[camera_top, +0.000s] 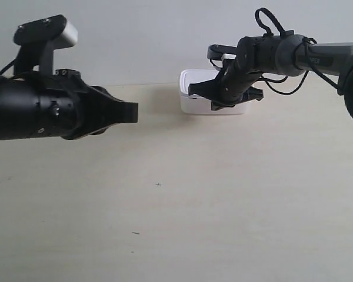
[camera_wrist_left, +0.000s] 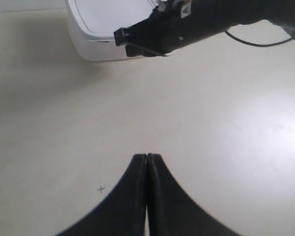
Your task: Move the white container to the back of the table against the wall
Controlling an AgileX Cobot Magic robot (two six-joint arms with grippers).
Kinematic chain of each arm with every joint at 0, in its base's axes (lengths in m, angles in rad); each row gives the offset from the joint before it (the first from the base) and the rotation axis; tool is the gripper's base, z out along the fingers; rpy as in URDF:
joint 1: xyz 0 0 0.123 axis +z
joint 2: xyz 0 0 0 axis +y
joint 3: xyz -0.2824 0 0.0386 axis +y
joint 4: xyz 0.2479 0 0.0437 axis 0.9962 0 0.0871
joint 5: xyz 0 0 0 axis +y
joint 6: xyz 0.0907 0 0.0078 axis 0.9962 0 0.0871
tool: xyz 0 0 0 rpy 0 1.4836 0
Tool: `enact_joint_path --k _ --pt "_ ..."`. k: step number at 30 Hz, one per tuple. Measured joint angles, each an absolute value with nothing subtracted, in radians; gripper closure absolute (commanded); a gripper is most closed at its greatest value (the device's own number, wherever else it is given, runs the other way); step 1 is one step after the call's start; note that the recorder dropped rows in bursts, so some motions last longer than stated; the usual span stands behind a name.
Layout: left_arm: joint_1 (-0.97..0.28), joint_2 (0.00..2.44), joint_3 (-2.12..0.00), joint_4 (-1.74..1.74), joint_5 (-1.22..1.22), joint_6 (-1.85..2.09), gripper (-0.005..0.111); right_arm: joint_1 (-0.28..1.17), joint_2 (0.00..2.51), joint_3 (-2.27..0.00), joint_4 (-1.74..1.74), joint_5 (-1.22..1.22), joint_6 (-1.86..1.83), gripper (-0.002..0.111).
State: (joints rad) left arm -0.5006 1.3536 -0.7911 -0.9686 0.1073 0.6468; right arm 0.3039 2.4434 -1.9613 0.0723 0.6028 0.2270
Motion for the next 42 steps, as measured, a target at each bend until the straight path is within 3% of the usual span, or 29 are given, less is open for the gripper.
enact_joint_path --k 15,35,42 --pt "-0.501 0.928 -0.595 -0.948 0.22 0.647 0.107 0.295 2.479 -2.012 0.0 0.577 0.258 0.108" --pt "-0.501 0.682 -0.574 -0.845 0.395 0.642 0.107 0.295 2.559 -2.153 -0.014 0.601 0.266 0.108" --pt "-0.501 0.547 -0.573 -0.626 0.423 0.48 0.107 0.29 2.579 -2.152 -0.024 0.567 0.28 0.108"
